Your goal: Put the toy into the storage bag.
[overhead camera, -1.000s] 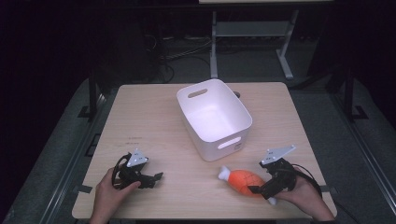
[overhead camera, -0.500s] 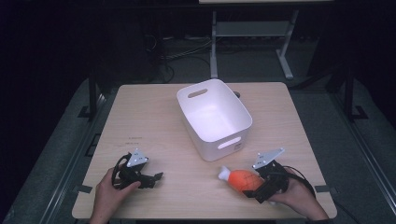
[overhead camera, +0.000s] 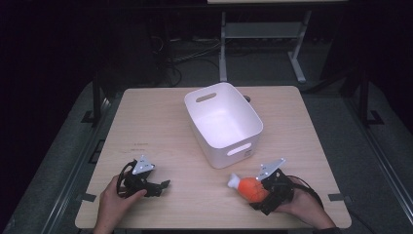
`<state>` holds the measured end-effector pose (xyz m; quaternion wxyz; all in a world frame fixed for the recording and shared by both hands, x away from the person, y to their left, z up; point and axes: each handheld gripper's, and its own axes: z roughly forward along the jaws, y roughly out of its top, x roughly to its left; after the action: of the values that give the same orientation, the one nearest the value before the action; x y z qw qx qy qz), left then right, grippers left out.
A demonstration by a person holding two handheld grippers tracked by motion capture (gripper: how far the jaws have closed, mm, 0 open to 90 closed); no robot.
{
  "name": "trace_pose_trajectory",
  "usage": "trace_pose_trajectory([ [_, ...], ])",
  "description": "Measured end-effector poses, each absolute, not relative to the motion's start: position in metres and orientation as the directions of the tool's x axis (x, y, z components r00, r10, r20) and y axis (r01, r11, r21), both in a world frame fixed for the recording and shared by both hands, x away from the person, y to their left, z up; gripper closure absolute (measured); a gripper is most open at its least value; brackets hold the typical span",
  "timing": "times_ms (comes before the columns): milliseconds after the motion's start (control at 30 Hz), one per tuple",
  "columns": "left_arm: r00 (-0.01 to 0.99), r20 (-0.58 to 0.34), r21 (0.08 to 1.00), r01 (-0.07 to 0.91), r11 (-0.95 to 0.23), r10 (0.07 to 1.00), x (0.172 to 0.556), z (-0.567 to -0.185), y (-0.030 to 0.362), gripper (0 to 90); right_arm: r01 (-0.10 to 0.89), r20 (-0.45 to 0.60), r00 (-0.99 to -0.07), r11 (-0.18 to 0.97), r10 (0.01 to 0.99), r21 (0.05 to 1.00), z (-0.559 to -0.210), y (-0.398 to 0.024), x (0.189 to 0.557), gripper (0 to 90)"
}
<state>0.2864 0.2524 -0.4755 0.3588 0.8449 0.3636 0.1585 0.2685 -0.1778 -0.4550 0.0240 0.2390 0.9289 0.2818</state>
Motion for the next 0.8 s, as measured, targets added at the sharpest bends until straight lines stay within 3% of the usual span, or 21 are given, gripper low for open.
trace_pose_trajectory([
  [200,0.685,0.007,0.722,0.501,-0.478,0.728,0.2864,-0.4755,0.2523,12.7,0.418,0.062,-0.888,0.744,0.456,0.521,-0.4576,-0.1769,0.2687,0.0],
  [233,0.685,0.007,0.722,0.501,-0.478,0.728,0.2864,-0.4755,0.2523,12.7,0.416,0.059,-0.889,0.746,0.455,0.521,-0.4570,-0.1774,0.2685,5.7],
  [567,0.685,0.007,0.722,0.501,-0.478,0.728,0.2864,-0.4755,0.2523,12.7,0.407,0.063,-0.893,0.741,0.446,0.535,-0.4533,-0.1816,0.2678,25.1],
  [633,0.685,0.007,0.722,0.501,-0.478,0.728,0.2864,-0.4755,0.2523,12.7,0.396,0.046,-0.895,0.743,0.443,0.539,-0.4503,-0.1827,0.2658,32.9],
  [800,0.685,0.007,0.722,0.500,-0.478,0.728,0.2864,-0.4755,0.2523,12.7,0.397,0.054,-0.895,0.736,0.443,0.549,-0.4477,-0.1836,0.2649,34.0],
])
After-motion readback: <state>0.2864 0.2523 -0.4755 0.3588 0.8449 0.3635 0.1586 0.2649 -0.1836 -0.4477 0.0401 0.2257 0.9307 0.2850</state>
